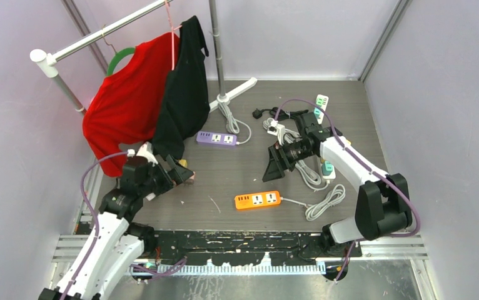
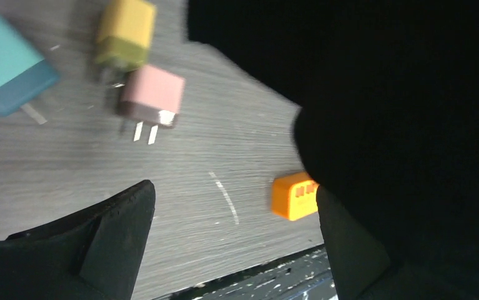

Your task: Pull the plug off the socket

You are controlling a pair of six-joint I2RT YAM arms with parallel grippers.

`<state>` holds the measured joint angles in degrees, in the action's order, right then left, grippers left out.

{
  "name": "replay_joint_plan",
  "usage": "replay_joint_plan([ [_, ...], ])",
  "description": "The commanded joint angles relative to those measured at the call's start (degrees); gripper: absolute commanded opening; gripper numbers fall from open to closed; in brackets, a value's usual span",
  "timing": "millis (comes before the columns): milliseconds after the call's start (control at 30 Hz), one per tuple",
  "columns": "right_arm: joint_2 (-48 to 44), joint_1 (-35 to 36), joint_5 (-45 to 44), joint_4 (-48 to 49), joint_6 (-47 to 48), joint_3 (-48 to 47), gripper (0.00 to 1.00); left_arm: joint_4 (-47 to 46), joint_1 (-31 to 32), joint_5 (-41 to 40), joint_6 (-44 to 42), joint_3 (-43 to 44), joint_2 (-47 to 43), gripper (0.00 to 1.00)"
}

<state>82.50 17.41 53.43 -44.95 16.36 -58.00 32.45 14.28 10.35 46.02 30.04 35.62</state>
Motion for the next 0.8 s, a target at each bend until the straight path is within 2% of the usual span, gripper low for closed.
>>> replay_joint_plan([
  [0, -3.9, 0.0, 1.4, 1.3, 6.8, 1.2, 0.77, -12.3, 0.0, 10.2, -0.6, -1.1, -4.6, 0.99],
  [233, -8.6, 0.0, 2.7, -1.6, 20.0, 3.3, 0.80, -16.8, 0.0, 13.4, -6.3, 0.0, -9.6, 0.95],
  [433, -11.8, 0.4, 3.9, -4.1, 33.2, 4.8, 0.82, -11.9, 0.0, 17.1, -17.6, 6.6, -6.0, 0.94],
  [500, -12.7, 1.9, 3.4, -6.3, 39.7, 4.7, 0.88, -11.6, 0.0, 19.2, -20.4, 8.3, -4.5, 0.93],
  [600, -13.7, 6.7, -3.5, -4.8, 42.8, 4.2, 0.93, -12.1, 0.0, 24.1, -24.2, 10.1, -2.9, 0.92],
  [700, -14.0, 14.4, -14.8, 3.1, 38.8, 5.5, 0.95, -13.5, 0.1, 25.9, -28.1, 8.9, -3.1, 0.93],
  [767, -13.2, 17.5, -18.8, 8.3, 35.8, 6.9, 0.95, -16.1, 0.1, 26.7, -28.4, 6.6, -4.6, 0.93],
])
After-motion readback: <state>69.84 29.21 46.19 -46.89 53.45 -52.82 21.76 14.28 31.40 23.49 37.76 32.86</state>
